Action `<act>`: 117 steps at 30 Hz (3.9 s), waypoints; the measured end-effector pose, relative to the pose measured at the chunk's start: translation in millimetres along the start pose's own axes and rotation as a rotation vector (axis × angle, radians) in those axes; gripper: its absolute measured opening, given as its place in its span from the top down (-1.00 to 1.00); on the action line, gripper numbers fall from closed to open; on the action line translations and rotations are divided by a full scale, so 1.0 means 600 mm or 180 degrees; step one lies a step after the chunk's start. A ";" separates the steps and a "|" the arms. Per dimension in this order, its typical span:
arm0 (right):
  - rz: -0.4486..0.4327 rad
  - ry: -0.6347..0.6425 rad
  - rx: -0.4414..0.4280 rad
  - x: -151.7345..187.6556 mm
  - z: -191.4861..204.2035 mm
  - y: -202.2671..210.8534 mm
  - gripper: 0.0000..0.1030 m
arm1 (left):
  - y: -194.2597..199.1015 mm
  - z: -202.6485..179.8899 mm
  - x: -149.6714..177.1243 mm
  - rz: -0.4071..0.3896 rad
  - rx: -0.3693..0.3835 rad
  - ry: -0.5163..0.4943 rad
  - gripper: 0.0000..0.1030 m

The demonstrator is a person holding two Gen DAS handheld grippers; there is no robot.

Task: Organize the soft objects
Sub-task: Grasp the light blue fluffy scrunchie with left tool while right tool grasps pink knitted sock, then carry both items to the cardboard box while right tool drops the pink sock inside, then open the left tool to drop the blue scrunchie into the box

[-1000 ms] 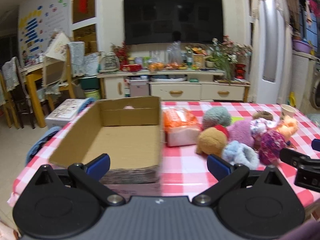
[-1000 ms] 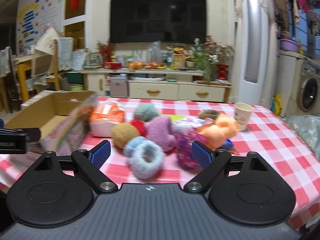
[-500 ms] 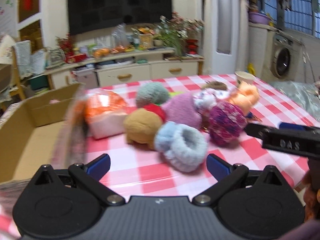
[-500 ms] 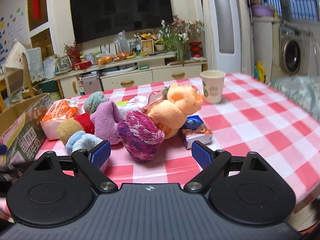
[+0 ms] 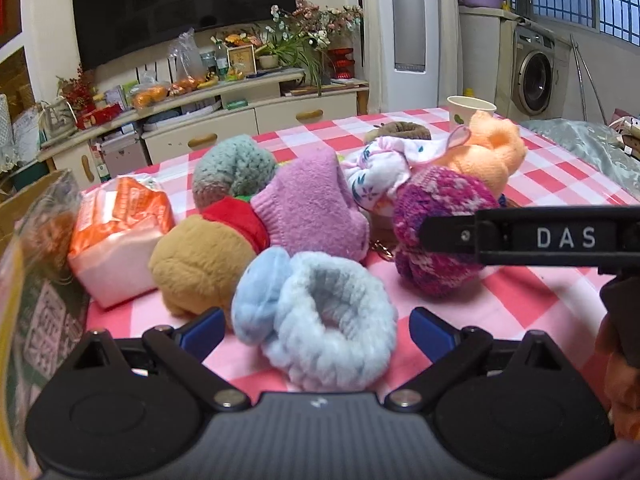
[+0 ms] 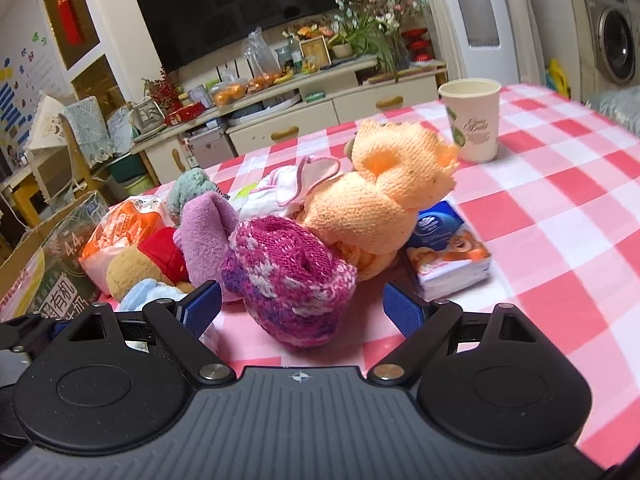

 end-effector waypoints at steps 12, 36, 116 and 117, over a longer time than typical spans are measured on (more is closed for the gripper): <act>0.0198 -0.0137 -0.0025 -0.010 0.008 -0.032 -0.83 | -0.037 0.020 -0.006 0.0236 0.0123 0.0263 -0.42; -0.0030 -0.0049 -0.0114 -0.009 0.049 0.022 -0.07 | 0.071 0.061 -0.036 -0.0168 0.0319 0.0491 0.09; -0.0252 0.0360 -0.0836 -0.079 0.232 0.055 -0.95 | 0.289 0.354 -0.016 -0.1062 -0.0846 0.1521 -0.87; -0.0266 0.0356 -0.0815 -0.079 0.232 0.056 -0.95 | 0.286 0.351 -0.017 -0.1052 -0.0843 0.1501 -0.88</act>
Point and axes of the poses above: each gripper's, at about its wrist camera, not at the fingertips, and y roughly against the way its jaws point, z to its left, x to its underside, the point moved 7 cm from there along -y, roughly the way its jaws point, and after that the axes turned 15 degrees about x, right-handed, at the moved point
